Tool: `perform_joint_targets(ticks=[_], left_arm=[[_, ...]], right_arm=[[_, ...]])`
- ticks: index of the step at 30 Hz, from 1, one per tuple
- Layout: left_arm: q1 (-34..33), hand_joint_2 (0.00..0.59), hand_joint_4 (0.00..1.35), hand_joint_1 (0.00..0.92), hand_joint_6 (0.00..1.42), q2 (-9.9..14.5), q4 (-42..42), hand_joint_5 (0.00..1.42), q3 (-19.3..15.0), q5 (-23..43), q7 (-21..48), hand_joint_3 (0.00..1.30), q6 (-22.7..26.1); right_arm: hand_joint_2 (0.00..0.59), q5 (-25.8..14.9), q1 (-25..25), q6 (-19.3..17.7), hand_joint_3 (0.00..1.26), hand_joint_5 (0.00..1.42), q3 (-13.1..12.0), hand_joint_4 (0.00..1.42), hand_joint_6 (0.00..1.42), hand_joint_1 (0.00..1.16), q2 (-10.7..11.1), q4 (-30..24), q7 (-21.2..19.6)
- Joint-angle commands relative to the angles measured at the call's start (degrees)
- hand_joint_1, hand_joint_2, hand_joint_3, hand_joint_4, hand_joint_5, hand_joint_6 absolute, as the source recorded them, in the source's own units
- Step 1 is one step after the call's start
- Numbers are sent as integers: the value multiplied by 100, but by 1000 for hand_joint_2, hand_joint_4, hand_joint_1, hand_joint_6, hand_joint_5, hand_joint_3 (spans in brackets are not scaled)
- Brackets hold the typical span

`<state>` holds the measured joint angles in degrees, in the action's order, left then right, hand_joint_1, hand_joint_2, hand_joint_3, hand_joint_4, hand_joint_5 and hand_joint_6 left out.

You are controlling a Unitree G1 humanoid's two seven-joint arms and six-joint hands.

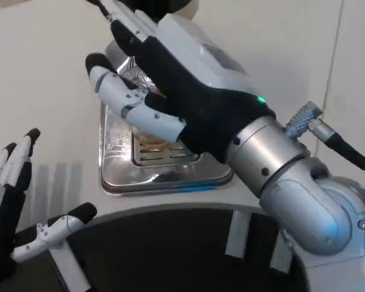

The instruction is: Grasp the cup under the faucet to collect the drink, then remove the cup.

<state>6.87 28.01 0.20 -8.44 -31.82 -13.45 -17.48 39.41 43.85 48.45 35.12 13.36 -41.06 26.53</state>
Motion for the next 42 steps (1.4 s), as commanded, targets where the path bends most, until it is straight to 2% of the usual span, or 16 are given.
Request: perform_joint_targets(ticks=[1,8,13,19,22,24,29,33,42], left_arm=[[-224,29,0,0,0,-117,250,0,46,-31,-269,0,9],[-826,29,0,0,0,-181,834,0,167,220,-319,0,-229],[-1193,41,0,107,0,-228,1167,0,323,318,-379,0,-513],[-1471,40,0,120,0,-306,1459,0,443,306,-445,0,-648],[-1615,64,0,262,0,-344,1617,0,539,242,-485,0,-624],[-1767,55,0,303,0,-388,1783,0,595,268,-466,0,-591],[-2019,48,0,305,0,-419,2018,0,686,248,-507,0,-647],[-2211,33,0,270,0,-414,2219,0,772,263,-532,0,-666],[-2484,26,0,233,0,-424,2485,0,863,255,-610,0,-679]], right_arm=[[579,184,60,58,0,0,197,0,0,0,-78,-2,457],[582,432,123,-58,0,0,195,0,0,0,-234,192,760],[584,609,113,-211,0,0,155,0,0,0,-320,366,816],[585,695,61,-359,0,0,19,0,0,0,-427,458,863],[586,694,3,-461,0,0,-85,0,0,0,-463,479,830],[586,686,-28,-530,0,0,-142,0,0,0,-460,484,825],[586,687,-125,-616,0,0,-222,0,0,0,-452,471,893],[586,750,-168,-657,0,0,-254,0,0,0,-464,420,951],[586,946,-182,-629,0,0,-280,0,0,0,-588,356,1054]])
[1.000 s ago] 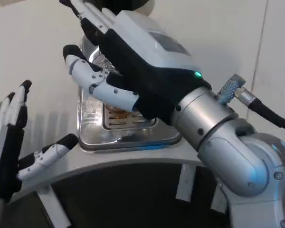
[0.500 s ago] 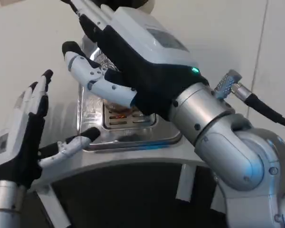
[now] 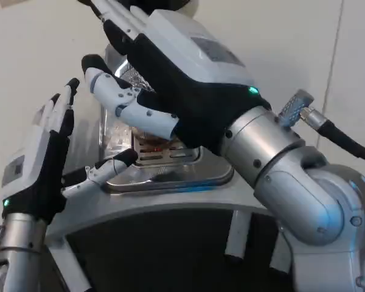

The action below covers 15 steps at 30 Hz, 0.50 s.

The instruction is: Grasp the cup under the faucet to collect the drink, then remove the cup.

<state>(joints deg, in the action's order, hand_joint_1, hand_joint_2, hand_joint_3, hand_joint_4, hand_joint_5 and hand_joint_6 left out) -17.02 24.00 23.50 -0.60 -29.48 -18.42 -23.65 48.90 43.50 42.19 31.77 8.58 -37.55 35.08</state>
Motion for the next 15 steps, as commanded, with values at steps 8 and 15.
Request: perform_joint_targets(ticks=[8,15], left_arm=[[-301,26,0,232,0,-22,306,0,214,34,-147,0,-126],[-347,28,0,231,3,-88,365,1,251,51,-239,0,-219]], right_arm=[[586,162,-242,-41,0,0,-10,0,0,0,-210,-37,228],[586,243,-618,-203,0,0,-247,0,0,0,-292,-304,-104]])
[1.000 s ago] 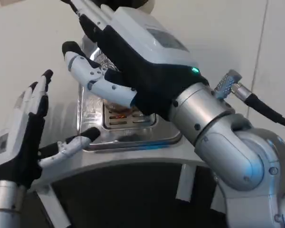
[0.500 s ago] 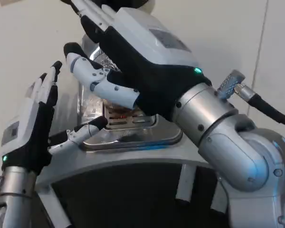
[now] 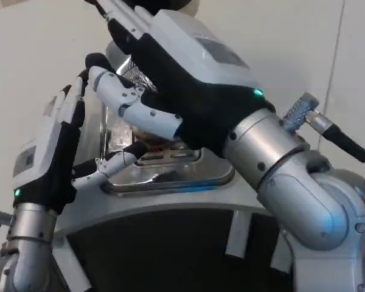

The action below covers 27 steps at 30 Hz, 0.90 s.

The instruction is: Grasp the cup under the faucet to collect the drink, then remove the cup.

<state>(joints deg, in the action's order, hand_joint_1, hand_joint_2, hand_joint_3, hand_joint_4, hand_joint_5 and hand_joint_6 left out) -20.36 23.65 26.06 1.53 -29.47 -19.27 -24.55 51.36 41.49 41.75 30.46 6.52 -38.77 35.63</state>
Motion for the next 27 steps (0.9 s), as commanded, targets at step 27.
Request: perform_joint_targets(ticks=[27], left_arm=[[-480,46,0,185,19,-291,826,16,293,184,-268,0,-604]], right_arm=[[586,-254,-3639,-2507,0,0,-2011,0,0,0,108,-1246,-2518]])
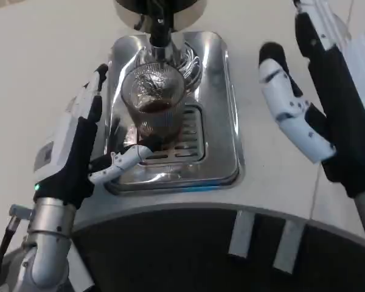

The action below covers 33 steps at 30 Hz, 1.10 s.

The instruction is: Grasp the cup under the faucet to collect the drink, then remove the cup.

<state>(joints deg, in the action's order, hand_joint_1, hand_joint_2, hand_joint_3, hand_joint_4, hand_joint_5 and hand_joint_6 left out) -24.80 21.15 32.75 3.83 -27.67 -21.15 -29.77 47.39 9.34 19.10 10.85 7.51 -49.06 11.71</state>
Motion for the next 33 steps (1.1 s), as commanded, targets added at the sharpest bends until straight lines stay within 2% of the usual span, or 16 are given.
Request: perform_joint_targets(ticks=[1,3,7,9,11,14,18,24,27,30,33], left_arm=[[-58,46,0,183,15,-56,181,14,72,9,-82,0,-85],[-99,46,0,182,12,-84,234,14,88,23,-81,0,-88],[-221,46,0,173,10,-171,399,13,115,84,-59,0,-135],[-283,47,0,171,13,-199,489,13,122,108,-72,0,-189],[-346,48,0,170,16,-217,586,13,128,128,-90,0,-251],[-431,43,0,165,33,-248,711,24,107,179,-117,0,-337],[-567,26,0,128,71,-293,883,56,141,122,-322,0,-390],[-725,20,0,122,91,-402,1097,78,173,166,-447,0,-457],[-817,22,0,156,106,-453,1244,95,187,194,-438,0,-490],[-888,32,0,239,111,-479,1380,109,248,194,-410,0,-538],[-932,38,0,356,116,-470,1469,98,336,160,-363,0,-576]], right_arm=[[586,184,-551,-285,0,0,-78,0,0,0,42,-243,-122],[586,239,-746,-378,0,0,-138,0,0,0,74,-272,-111],[586,298,-1334,-658,0,0,-375,0,0,3,278,-206,-186],[586,316,-1562,-751,0,0,-477,0,0,113,324,-177,-194],[586,500,-1958,-817,0,0,-562,0,0,227,317,-196,-287],[586,678,-2402,-969,0,0,-630,0,0,278,283,-159,-477],[583,870,-2868,-1280,0,0,-653,0,0,296,429,231,-793],[575,970,-3108,-1722,0,0,-692,0,0,333,678,858,-1153],[571,944,-3152,-1869,0,0,-654,0,0,334,744,1039,-1257],[526,928,-3170,-1938,0,0,-612,0,0,307,727,1087,-1293],[506,886,-3260,-1991,0,0,-611,0,0,254,725,1054,-1292]])
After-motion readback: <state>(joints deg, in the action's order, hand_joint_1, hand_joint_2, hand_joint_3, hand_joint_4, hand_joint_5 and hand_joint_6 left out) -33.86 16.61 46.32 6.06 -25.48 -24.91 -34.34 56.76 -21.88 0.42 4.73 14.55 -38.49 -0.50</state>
